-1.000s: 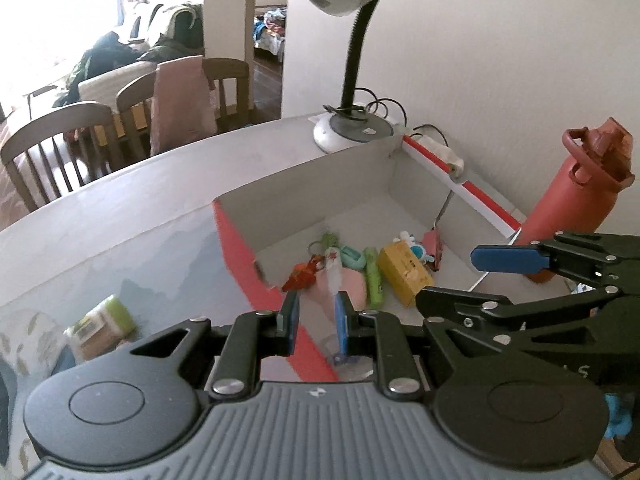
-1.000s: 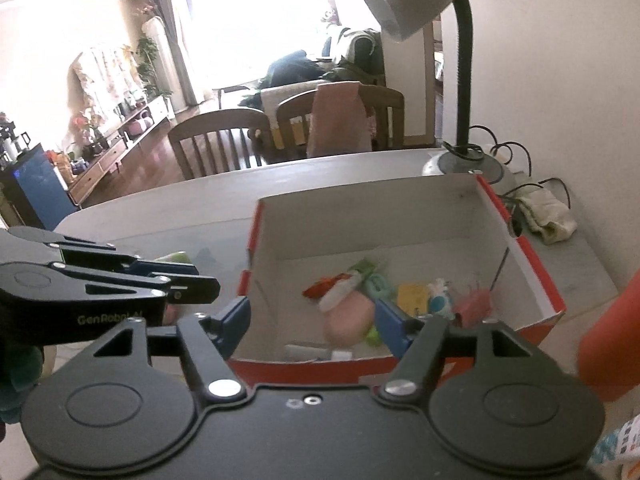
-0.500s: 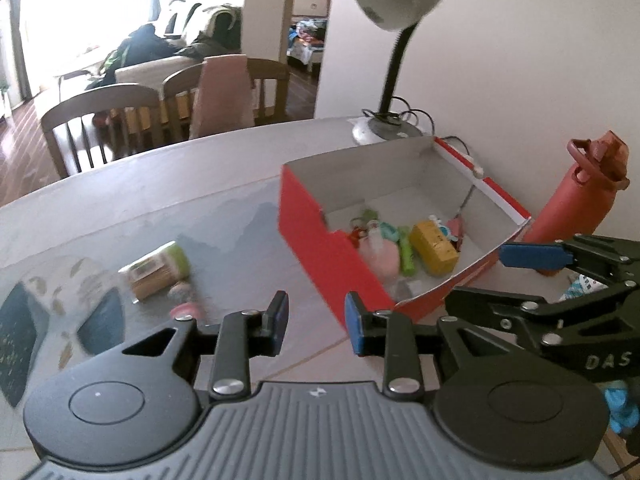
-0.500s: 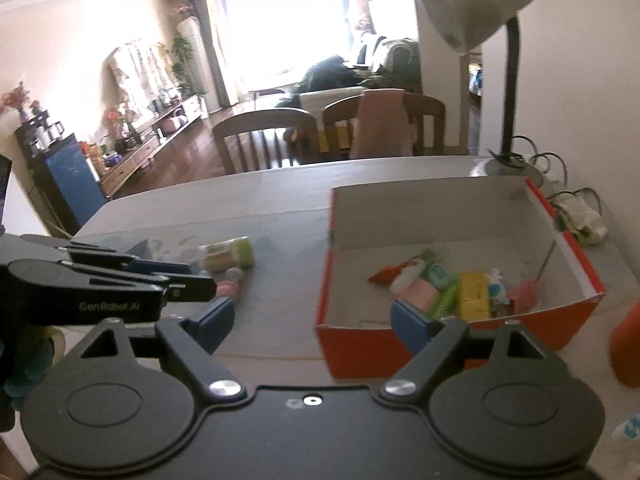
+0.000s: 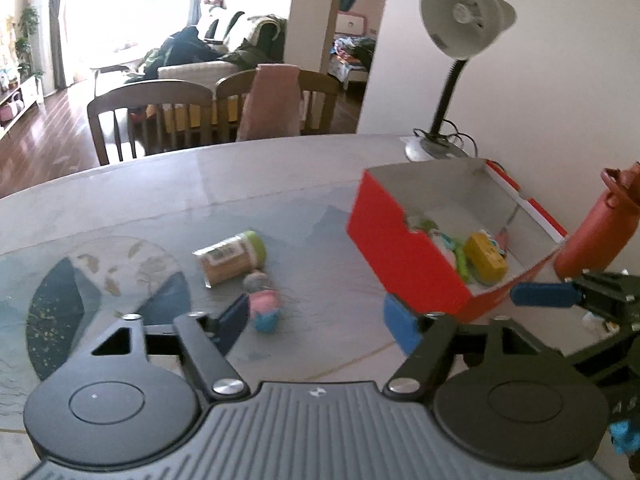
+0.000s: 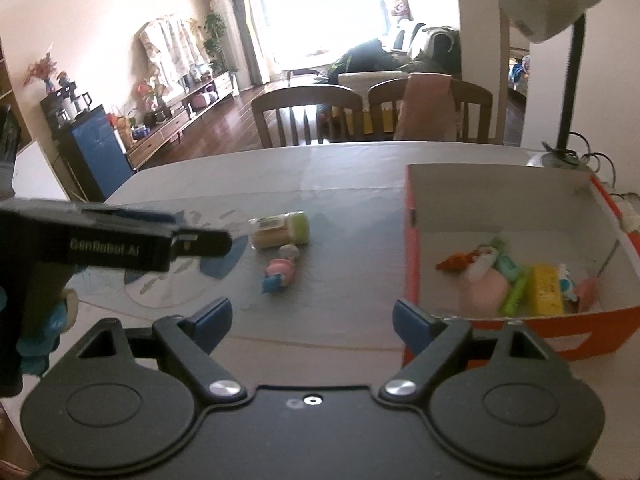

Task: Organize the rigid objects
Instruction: 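Withdraw both tools from the box back over the table, then lower the left tool toward the toothpick jar while the right tool approaches the pink pig figure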

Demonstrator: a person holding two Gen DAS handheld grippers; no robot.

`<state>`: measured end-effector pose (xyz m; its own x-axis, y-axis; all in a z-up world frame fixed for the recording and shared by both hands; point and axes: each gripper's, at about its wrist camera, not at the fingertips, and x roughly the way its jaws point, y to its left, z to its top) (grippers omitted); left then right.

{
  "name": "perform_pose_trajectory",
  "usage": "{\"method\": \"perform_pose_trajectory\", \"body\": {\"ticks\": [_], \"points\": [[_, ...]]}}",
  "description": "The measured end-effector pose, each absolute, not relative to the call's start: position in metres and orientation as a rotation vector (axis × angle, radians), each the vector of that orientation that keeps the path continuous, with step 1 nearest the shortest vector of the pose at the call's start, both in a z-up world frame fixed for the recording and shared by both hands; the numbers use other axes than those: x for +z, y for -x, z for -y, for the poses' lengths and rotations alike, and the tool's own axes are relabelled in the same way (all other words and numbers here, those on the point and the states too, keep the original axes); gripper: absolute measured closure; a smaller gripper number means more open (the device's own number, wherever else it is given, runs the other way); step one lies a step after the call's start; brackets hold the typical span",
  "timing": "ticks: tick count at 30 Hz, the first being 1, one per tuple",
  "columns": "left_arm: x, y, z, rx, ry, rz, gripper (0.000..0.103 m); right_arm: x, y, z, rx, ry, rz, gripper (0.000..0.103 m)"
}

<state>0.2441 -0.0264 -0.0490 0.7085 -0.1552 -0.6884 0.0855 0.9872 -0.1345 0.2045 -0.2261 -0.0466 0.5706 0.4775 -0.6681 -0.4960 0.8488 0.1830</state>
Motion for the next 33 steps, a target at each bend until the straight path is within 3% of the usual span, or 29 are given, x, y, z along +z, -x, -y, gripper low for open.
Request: {"method": "perform_pose_trajectory", "body": {"ticks": [6, 11, 33], "points": [[-0.054, -0.261, -0.001, -0.131, 0.112, -0.738, 0.014, -0.055, -0.215, 0.201, 0.575, 0.037, -0.797, 0.016], [-0.064, -0.285, -0.019, -0.131, 0.118, -0.724, 0.001, -0.067, -0.224, 0.177, 0.562, 0.046, -0.81, 0.018], [-0.143, -0.4, -0.034, 0.017, 0.273, -0.974, 0.001, -0.141, -0.29, 0.118, 0.577, 0.139, -0.87, 0.024]]}}
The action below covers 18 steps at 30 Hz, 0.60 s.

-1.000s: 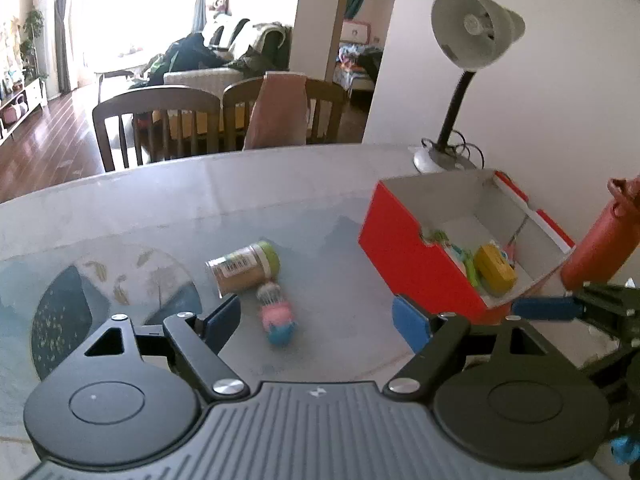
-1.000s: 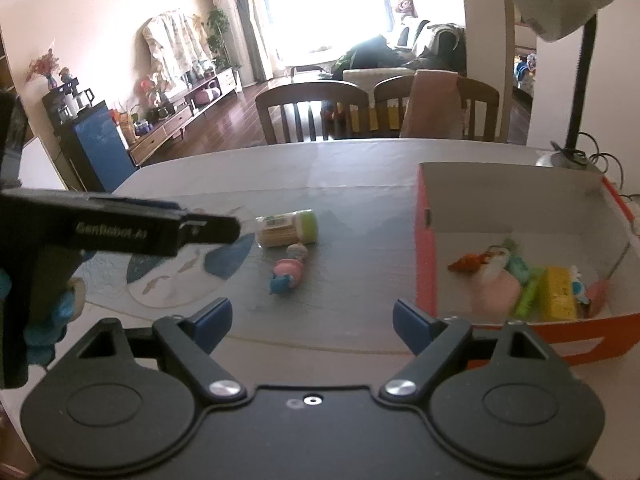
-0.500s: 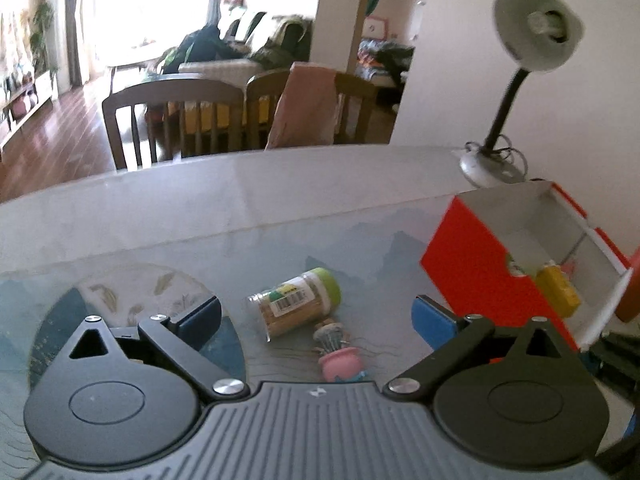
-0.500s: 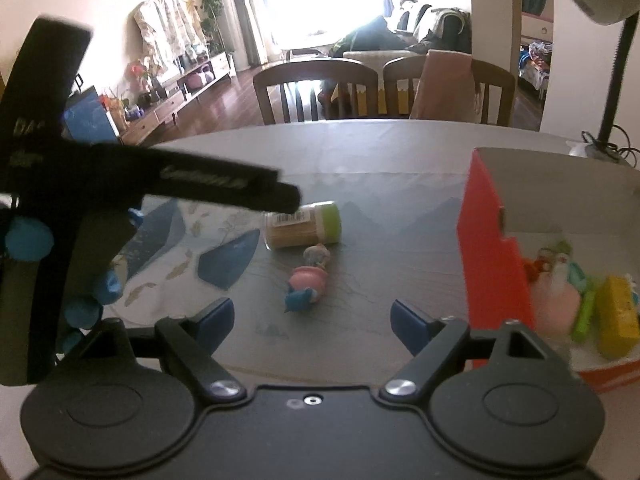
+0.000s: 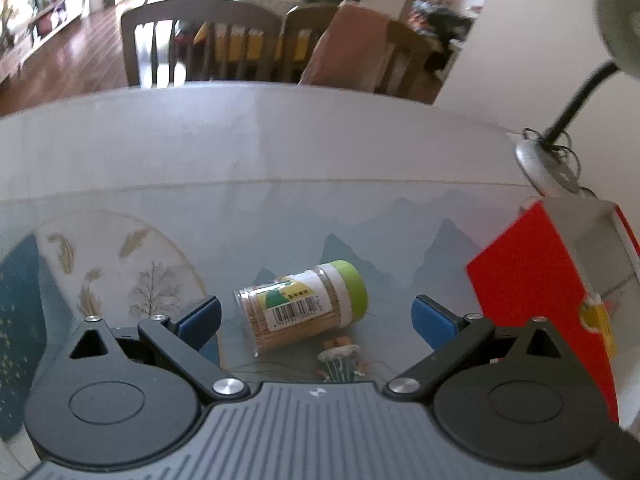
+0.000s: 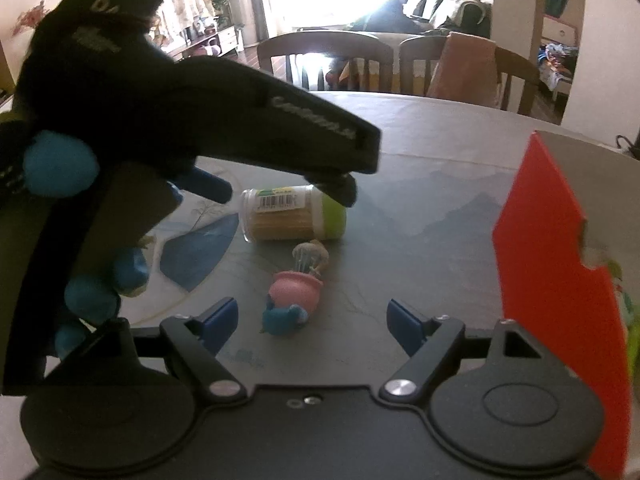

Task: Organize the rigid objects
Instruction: 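Lower the left tool toward the toothpick jar while the right tool approaches the pink pig figure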

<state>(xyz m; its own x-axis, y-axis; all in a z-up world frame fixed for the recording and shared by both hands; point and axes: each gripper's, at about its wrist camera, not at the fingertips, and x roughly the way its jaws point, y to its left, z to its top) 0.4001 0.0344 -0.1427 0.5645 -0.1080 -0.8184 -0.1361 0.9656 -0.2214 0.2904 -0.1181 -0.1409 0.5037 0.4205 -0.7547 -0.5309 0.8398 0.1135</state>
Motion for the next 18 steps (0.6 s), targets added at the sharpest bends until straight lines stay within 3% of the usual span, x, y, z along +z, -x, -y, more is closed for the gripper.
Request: {"method": "perform_pose_trajectory", "body": {"ticks": [18], "points": [[-0.175, -0.424, -0.042, 0.076, 0.341, -1.071, 0.002, -0.176, -0.307, 0.09, 0.612, 0.24, -0.872, 0.04]]}}
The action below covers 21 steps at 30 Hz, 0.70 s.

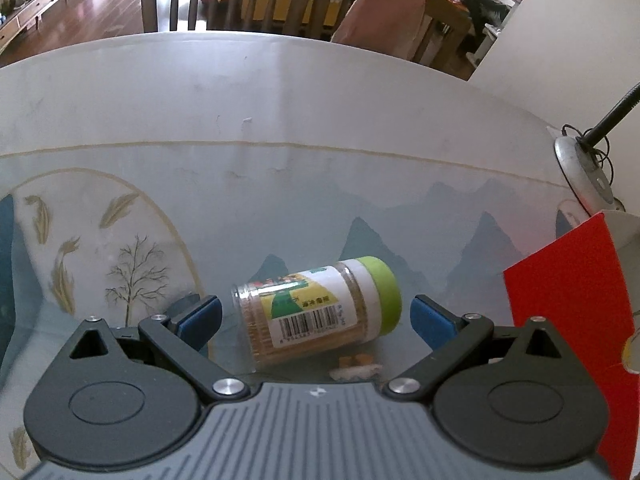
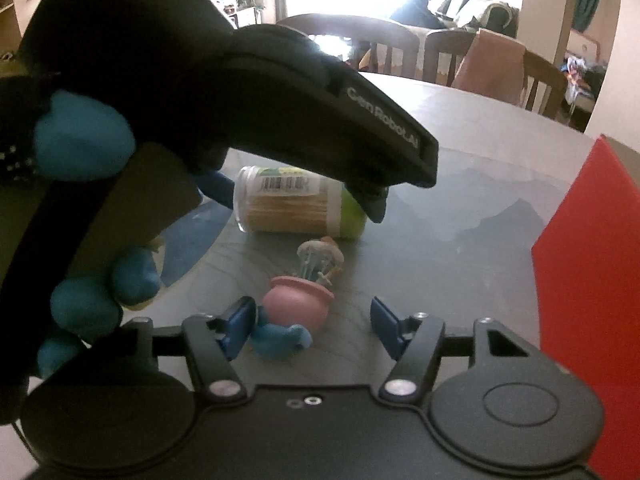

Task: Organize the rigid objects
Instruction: 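Grasp the toothpick jar with the left tool while the right tool grasps the pink pig figure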

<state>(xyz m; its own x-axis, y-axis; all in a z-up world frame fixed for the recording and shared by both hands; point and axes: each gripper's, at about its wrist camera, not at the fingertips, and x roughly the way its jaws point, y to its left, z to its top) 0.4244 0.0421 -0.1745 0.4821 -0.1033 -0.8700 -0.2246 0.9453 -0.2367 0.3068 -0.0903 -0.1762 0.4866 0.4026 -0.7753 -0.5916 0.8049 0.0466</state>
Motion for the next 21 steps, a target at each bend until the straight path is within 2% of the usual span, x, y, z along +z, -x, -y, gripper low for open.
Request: {"method": "perform_pose_trajectory", "body": {"ticks": [4, 7, 9, 21], "points": [[-0.178, -0.424, -0.045, 0.09, 0.362, -1.063, 0.006, -0.176, -0.3, 0.087, 0.608, 0.266, -0.849, 0.047], [-0.176, -0.42, -0.046, 0.086, 0.37, -1.047, 0.012, -0.175, -0.297, 0.085, 0.608, 0.277, -0.842, 0.057], [-0.176, -0.419, -0.046, 0.091, 0.372, -1.043, 0.012, -0.173, -0.296, 0.085, 0.61, 0.275, -0.842, 0.068], [-0.178, -0.412, -0.051, 0.104, 0.41, -1.032, 0.013, -0.164, -0.287, 0.108, 0.543, 0.17, -0.879, 0.07]]}}
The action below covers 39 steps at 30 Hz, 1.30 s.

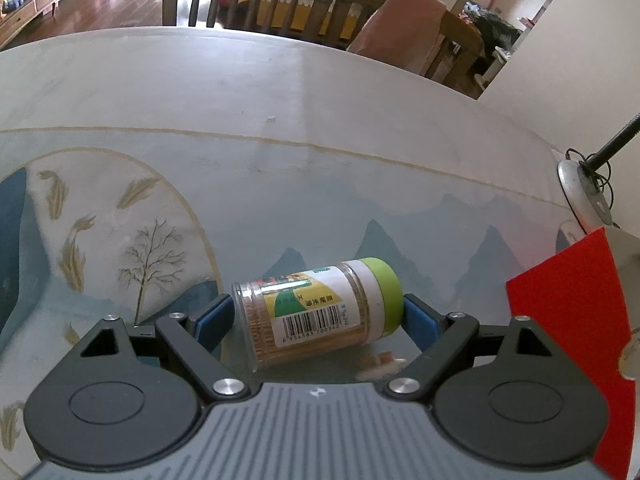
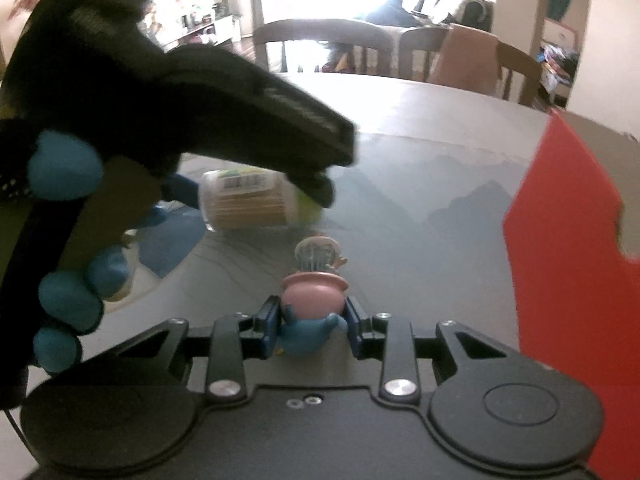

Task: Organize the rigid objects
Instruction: 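Grasp the toothpick jar with the left tool while the right tool grasps the pink pig figure, then carry the toothpick jar and pig figure with both tools into the red box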

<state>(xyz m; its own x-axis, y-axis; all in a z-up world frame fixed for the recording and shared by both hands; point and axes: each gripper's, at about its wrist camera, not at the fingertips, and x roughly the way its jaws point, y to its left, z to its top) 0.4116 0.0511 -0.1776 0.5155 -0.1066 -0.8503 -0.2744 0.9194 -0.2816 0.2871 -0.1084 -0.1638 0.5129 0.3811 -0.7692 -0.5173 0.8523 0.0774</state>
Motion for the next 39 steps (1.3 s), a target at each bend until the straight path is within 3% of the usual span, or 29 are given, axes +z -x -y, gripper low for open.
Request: {"method": "perform_pose_trajectory", "body": {"ticks": [13, 39], "points": [[-0.163, -0.379, -0.051, 0.077, 0.409, -1.007, 0.013, -0.134, -0.271, 0.148, 0.48, 0.057, -0.876, 0.07], [-0.065, -0.297, -0.008, -0.046, 0.261, -0.902, 0.013, -0.037, -0.23, 0.208, 0.464, 0.005, -0.762, 0.07]]}}
